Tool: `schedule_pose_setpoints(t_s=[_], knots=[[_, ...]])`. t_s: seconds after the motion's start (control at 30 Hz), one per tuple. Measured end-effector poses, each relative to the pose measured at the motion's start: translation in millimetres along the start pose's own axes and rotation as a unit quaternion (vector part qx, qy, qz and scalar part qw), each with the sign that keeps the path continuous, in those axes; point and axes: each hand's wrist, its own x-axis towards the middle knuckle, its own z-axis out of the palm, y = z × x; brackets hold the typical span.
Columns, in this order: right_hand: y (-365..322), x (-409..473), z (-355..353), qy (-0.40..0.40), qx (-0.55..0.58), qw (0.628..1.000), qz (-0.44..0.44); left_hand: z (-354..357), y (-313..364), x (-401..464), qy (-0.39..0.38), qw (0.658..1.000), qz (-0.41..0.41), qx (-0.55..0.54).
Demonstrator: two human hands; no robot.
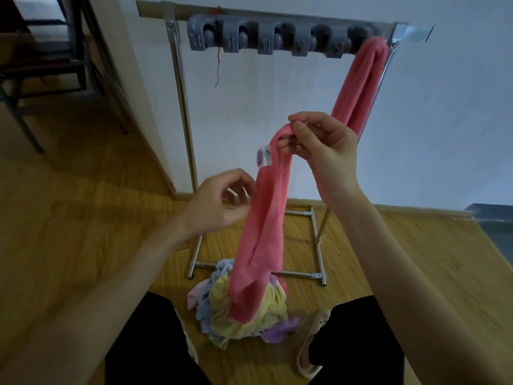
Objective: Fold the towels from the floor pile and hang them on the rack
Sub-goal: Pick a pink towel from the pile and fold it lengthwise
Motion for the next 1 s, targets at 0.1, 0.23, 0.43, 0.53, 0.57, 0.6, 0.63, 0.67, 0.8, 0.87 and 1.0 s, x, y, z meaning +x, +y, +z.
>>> schedule_pose_setpoints(t_s=[0.1, 0.23, 0.43, 0.53, 0.57, 0.6, 0.63, 0.67, 0.8, 0.87, 1.0], knots=[[-1.6, 3.0, 7.3, 0.007, 0.011, 1.0, -0.009, 11.5, 1.1, -1.9, -0.014, 0.997, -0.033, 0.069], [-0.9, 5.6, 13.5, 0.009, 0.016, 1.0, -0.018, 20.3, 0.1, 5.4, 0.035, 0.989, -0.035, 0.142], [7.9, 6.3, -8.8, 0.09, 0.016, 0.996, -0.006, 11.8, -26.3, 8.6, 0.103, 0.985, -0.108, 0.084], [21.8, -7.3, -21.7, 0.12, -0.008, 0.993, 0.012, 5.6, -32.9, 13.3, 0.169, 0.968, -0.18, 0.037], [27.4, -14.1, -25.7, 0.128, -0.018, 0.992, 0.018, 4.2, -33.8, 14.7, 0.19, 0.96, -0.204, 0.01], [32.6, -21.6, -29.3, 0.134, -0.028, 0.99, 0.023, 3.2, -34.0, 15.6, 0.207, 0.953, -0.222, -0.022], [37.3, -29.4, -33.3, 0.139, -0.039, 0.989, 0.029, 2.5, -32.6, 16.0, 0.221, 0.946, -0.232, -0.051], [41.3, -37.2, -36.7, 0.141, -0.054, 0.988, 0.035, 2.4, -32.0, 16.5, 0.233, 0.94, -0.236, -0.076], [60.0, -64.3, -51.4, 0.102, -0.167, 0.978, 0.07, 6.7, -19.6, 15.2, 0.265, 0.924, -0.244, -0.128], [67.1, -73.1, -56.5, 0.072, -0.215, 0.971, 0.081, 8.3, -11.1, 15.1, 0.282, 0.915, -0.246, -0.149], [75.5, -86.8, -56.6, 0.047, -0.353, 0.934, 0.028, 10.2, 0.9, 13.8, 0.303, 0.898, -0.264, -0.18]])
